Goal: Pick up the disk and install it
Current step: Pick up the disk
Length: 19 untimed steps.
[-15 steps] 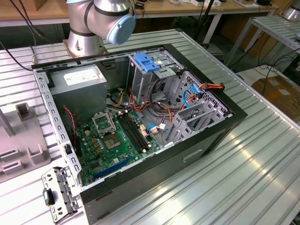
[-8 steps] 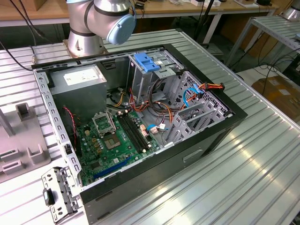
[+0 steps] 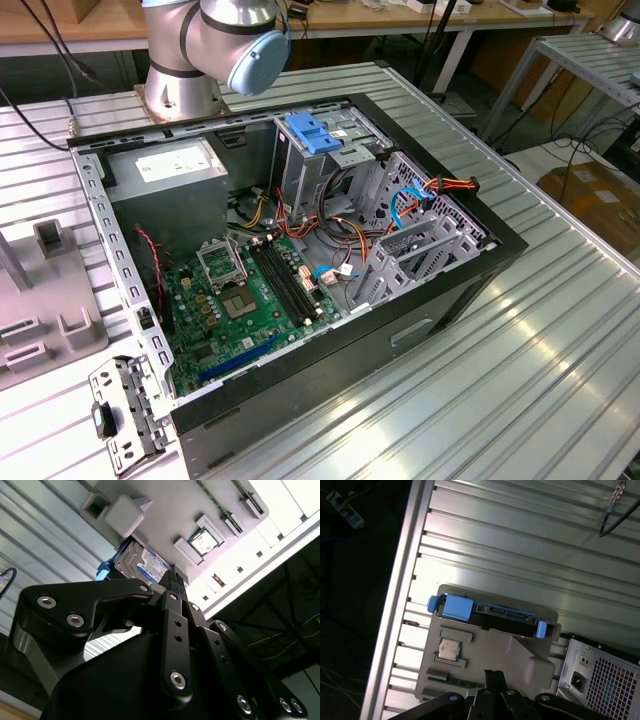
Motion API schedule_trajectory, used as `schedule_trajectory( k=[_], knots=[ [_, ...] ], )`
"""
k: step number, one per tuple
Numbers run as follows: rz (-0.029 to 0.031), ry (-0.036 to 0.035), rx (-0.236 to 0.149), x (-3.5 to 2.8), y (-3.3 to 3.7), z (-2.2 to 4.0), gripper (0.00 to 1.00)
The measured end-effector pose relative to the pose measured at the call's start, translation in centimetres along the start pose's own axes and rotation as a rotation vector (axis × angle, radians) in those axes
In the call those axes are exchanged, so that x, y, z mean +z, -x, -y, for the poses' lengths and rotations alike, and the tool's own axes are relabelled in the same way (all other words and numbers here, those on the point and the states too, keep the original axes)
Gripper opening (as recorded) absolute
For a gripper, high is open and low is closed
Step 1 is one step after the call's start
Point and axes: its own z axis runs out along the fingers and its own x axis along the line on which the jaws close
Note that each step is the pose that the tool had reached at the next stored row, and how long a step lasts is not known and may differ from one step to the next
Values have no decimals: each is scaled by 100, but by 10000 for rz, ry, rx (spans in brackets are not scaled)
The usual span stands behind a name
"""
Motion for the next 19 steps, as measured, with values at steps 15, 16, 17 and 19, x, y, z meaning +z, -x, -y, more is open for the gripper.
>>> schedule_trajectory(
  k=[15,16,17,19],
  knots=[
    [55,90,-1516,0,0,0,11],
    [58,94,-1591,0,0,0,11],
    [61,100,-1697,0,0,0,11],
    [69,111,-1882,0,0,0,11]
  ],
)
